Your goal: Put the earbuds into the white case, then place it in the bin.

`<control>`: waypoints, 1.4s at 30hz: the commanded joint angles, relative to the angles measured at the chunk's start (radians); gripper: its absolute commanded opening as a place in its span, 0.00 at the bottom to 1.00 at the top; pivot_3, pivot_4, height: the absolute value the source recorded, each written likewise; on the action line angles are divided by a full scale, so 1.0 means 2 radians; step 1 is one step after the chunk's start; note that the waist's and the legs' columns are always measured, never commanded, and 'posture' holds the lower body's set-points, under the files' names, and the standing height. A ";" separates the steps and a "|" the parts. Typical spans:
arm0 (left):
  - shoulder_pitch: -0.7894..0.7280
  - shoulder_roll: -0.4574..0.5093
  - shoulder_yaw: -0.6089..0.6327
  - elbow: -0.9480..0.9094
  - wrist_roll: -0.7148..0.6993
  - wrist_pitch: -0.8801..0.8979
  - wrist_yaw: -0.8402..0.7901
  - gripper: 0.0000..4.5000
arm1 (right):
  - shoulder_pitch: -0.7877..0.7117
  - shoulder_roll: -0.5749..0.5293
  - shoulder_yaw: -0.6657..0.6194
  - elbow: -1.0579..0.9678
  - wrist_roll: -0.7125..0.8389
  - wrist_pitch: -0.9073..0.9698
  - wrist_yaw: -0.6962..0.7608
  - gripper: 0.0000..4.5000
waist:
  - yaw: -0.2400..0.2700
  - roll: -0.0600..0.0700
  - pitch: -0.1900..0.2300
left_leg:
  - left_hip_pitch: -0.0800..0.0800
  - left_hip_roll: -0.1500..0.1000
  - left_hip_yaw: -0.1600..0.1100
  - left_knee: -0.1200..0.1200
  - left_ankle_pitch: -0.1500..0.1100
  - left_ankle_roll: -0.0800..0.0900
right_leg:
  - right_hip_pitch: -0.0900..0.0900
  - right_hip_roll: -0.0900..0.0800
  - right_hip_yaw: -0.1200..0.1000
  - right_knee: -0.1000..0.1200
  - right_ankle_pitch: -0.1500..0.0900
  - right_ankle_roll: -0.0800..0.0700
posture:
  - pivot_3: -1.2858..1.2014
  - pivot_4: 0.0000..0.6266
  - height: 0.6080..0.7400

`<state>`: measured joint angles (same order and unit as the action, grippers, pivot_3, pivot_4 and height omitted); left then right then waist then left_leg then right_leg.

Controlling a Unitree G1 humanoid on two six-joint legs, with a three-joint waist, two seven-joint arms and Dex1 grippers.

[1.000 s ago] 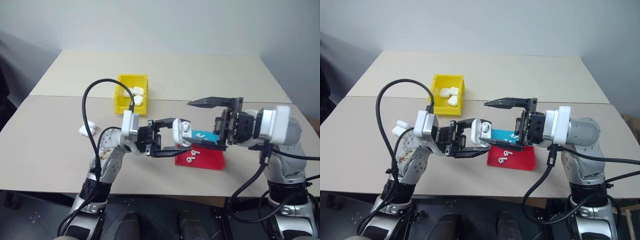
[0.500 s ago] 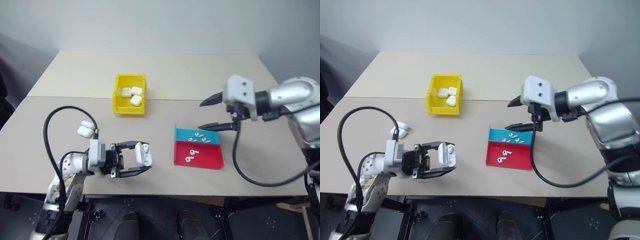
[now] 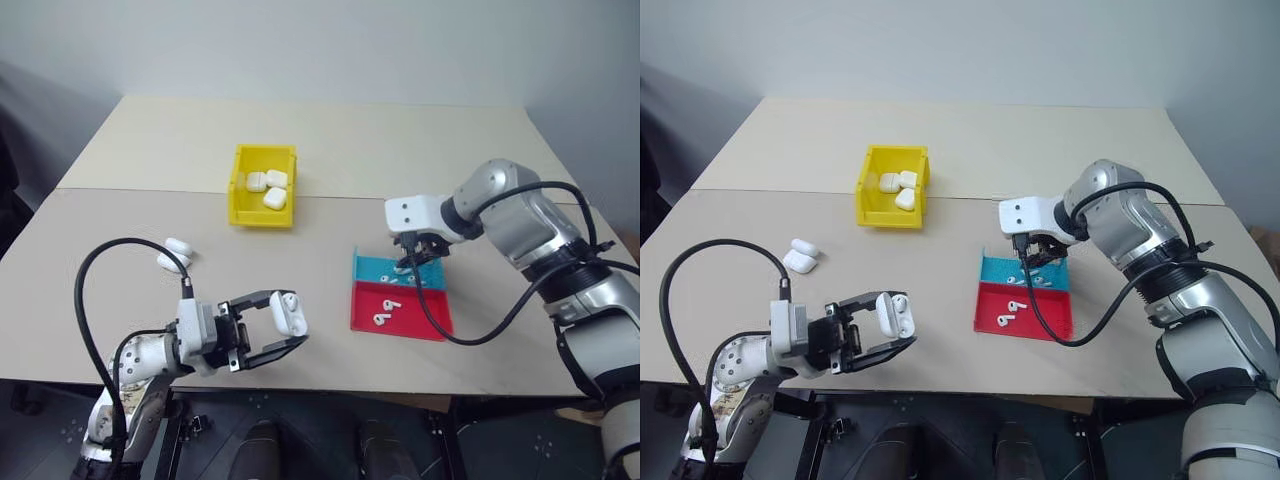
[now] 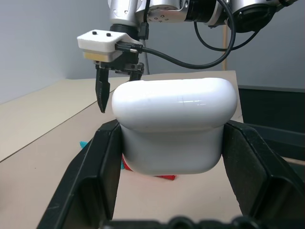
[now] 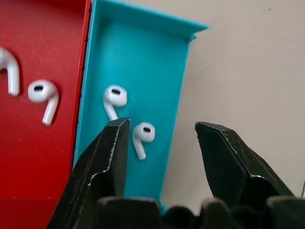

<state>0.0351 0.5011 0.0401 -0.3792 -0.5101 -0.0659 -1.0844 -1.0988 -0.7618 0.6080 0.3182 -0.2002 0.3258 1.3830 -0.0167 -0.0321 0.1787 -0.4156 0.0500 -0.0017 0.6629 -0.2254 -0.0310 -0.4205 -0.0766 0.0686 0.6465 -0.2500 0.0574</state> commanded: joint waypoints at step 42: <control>-0.012 0.002 -0.022 -0.011 0.018 -0.022 0.027 0.62 | 0.009 0.063 -0.004 0.094 -0.115 -0.092 -0.007 0.44 | -0.002 0.000 0.000 | 0.000 0.000 0.000 0.000 0.000 0.000 | 0.000 0.000 0.000 0.000 0.000 0.000 | 0.52 0.24 1.00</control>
<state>0.0160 0.5030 -0.0020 -0.3783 -0.4726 -0.0892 -1.0346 -1.0817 -0.6362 0.6154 0.5038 -0.4187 0.1595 1.3736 -0.0213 -0.0319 0.1786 -0.4152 0.0499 -0.0015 0.6629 -0.2252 -0.0312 -0.4204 -0.0766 0.0688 0.6472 -0.2499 0.0572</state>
